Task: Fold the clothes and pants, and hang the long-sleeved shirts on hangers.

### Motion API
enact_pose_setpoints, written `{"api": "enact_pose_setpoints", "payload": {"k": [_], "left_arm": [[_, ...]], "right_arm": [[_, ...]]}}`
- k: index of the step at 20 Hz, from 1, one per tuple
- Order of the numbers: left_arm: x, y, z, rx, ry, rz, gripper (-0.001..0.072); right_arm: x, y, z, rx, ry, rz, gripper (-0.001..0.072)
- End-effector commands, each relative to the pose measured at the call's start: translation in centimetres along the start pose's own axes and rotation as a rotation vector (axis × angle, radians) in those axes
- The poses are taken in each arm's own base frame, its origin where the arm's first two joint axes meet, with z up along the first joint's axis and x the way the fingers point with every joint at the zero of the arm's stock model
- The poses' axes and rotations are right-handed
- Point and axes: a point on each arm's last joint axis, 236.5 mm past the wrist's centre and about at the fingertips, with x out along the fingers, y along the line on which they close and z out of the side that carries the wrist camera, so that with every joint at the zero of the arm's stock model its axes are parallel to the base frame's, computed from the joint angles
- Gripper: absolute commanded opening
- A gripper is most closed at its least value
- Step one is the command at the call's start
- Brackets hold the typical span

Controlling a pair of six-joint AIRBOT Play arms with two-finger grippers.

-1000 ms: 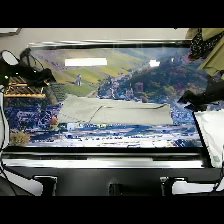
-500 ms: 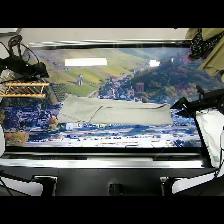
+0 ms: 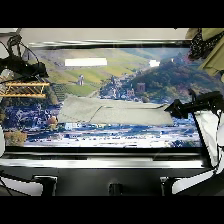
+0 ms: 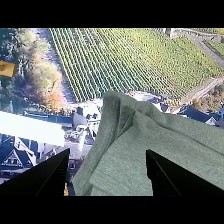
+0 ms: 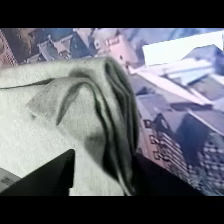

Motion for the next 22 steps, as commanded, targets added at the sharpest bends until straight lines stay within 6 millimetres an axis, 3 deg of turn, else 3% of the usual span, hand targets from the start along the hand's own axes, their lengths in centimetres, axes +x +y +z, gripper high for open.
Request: {"api": "enact_pose_setpoints", "payload": {"k": [1, 2, 3, 4, 5, 6, 8, 10, 15, 18, 22], "left_arm": [[0.0, 0.0, 0.0, -0.009, 0.001, 0.000, 0.0544], [0.1, 0.0, -0.2, -0.008, 0.007, 0.002, 0.0523], [0.2, 0.1, -0.3, -0.006, 0.014, 0.003, 0.0492], [0.5, 0.2, -0.5, -0.007, 0.025, 0.005, 0.0374], [0.8, 0.2, -0.8, -0.003, 0.043, 0.008, 0.0144], [1.3, 0.1, -1.1, -0.006, 0.059, 0.004, 0.0020], [3.0, -2.3, -2.4, -0.026, 0.110, -0.096, 0.0018], [5.3, -6.8, -4.3, -0.052, 0.170, -0.249, 0.0017], [11.1, -21.0, -11.1, -0.055, 0.288, -0.509, 0.0017], [12.2, -30.1, -15.7, -0.040, 0.328, -0.636, 0.0017], [12.5, -38.9, -20.3, -0.095, 0.338, -0.771, 0.0016]], "right_arm": [[1.8, 0.2, -1.0, -0.021, 0.046, -0.058, 0.0232], [1.9, 0.5, -1.0, -0.026, 0.044, -0.055, 0.0084], [1.7, 1.1, -0.8, -0.026, 0.034, -0.046, 0.0032], [1.0, 1.7, -0.4, -0.017, 0.004, -0.043, 0.0031], [0.0, 2.3, 0.0, -0.015, -0.034, -0.050, 0.0031], [-1.4, 3.1, 0.6, -0.025, -0.081, -0.061, 0.0030], [-4.8, 4.8, 1.5, -0.023, -0.159, -0.090, 0.0030], [-8.2, 7.0, 1.8, -0.033, -0.216, -0.104, 0.0031], [-15.0, 12.3, 1.2, -0.049, -0.357, -0.084, 0.0030], [-18.0, 14.7, 0.7, -0.069, -0.438, -0.064, 0.0030], [-19.8, 16.2, -1.6, -0.071, -0.451, -0.059, 0.0030]]}}
